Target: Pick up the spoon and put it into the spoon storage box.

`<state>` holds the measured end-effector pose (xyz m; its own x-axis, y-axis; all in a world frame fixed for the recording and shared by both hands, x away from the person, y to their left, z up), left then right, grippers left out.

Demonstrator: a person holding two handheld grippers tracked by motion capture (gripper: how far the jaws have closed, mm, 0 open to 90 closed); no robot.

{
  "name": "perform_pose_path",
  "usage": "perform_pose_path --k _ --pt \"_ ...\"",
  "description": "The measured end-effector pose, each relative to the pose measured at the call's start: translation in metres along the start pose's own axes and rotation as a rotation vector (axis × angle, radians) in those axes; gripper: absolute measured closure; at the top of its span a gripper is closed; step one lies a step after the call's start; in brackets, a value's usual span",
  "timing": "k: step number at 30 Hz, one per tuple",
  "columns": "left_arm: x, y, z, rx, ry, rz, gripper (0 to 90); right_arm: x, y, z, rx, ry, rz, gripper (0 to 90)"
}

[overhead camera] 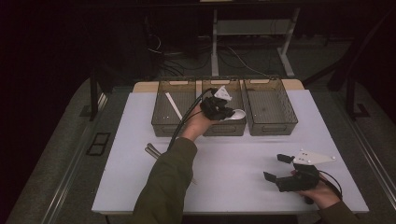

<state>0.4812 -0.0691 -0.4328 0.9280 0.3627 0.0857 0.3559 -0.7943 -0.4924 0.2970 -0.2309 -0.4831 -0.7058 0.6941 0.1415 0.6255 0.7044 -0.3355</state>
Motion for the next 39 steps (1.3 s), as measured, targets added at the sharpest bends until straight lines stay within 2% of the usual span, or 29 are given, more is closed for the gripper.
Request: perform_pose_path --k 3,4,7,9,14,18,21,24,25,27,28,29,30,33,39 --pt "-0.001 0.001 0.003 0.016 0.001 0.001 83.3 0.0 0.0 0.0 -0.001 -0.002 0.003 10.8" --pt "-0.002 0.003 0.003 0.009 -0.017 -0.002 83.3 -0.001 0.0 0.0 0.002 -0.002 0.004 10.8" --pt "-0.003 0.002 0.005 0.03 -0.005 0.007 82.9 -0.001 0.0 0.0 0.002 -0.003 0.003 10.8" --pt "-0.003 0.002 0.003 0.015 -0.015 0.004 81.6 -0.001 0.0 0.0 0.003 -0.006 0.002 10.8" --pt "-0.004 0.0 -0.001 0.005 0.004 0.002 76.3 0.0 0.0 0.0 0.004 -0.006 0.0 10.8" --pt "-0.005 -0.005 -0.004 -0.018 -0.017 0.0 71.9 0.0 0.0 0.0 0.005 -0.006 -0.001 10.8" --pt "-0.007 -0.011 -0.005 -0.026 -0.034 0.0 68.4 0.0 0.0 0.0 0.003 -0.006 0.002 10.8" --pt "-0.007 -0.019 -0.007 -0.041 -0.027 0.001 64.1 0.0 0.0 0.0 0.003 -0.006 0.003 10.8" --pt "-0.009 -0.022 -0.007 -0.047 -0.042 -0.004 62.6 0.0 0.0 0.0 0.004 -0.004 0.003 10.8" --pt "-0.01 -0.027 -0.006 -0.053 -0.039 -0.003 59.0 0.0 0.0 0.0 0.005 -0.006 0.003 10.8" --pt "-0.011 -0.03 -0.007 -0.069 -0.055 -0.004 57.3 -0.001 0.0 0.0 0.005 -0.009 0.003 10.8" --pt "-0.012 -0.033 -0.007 -0.066 -0.045 -0.007 55.8 -0.001 0.0 0.0 0.006 -0.009 0.003 10.8" --pt "-0.013 -0.036 -0.008 -0.078 -0.053 -0.011 53.9 -0.001 0.0 0.0 0.005 -0.013 0.002 10.8" --pt "-0.018 -0.044 -0.01 -0.101 -0.067 0.003 49.2 0.0 0.0 0.0 0.006 -0.013 0.004 10.8" --pt "-0.032 -0.059 -0.012 -0.123 -0.052 0.027 40.1 -0.001 0.0 0.001 0.007 -0.011 0.005 10.8"
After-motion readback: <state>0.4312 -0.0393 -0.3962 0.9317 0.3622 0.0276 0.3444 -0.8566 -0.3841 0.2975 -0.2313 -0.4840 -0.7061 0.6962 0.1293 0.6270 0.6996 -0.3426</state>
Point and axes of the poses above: each handheld gripper's, and its own axes: y roughly forward along the jaws, z roughly out of its underside, x roughly to its left, the point moved 9 cm from there along y, roughly forward along the jaws, and after that the axes turned 11 degrees about -x, right-handed, at the moved point
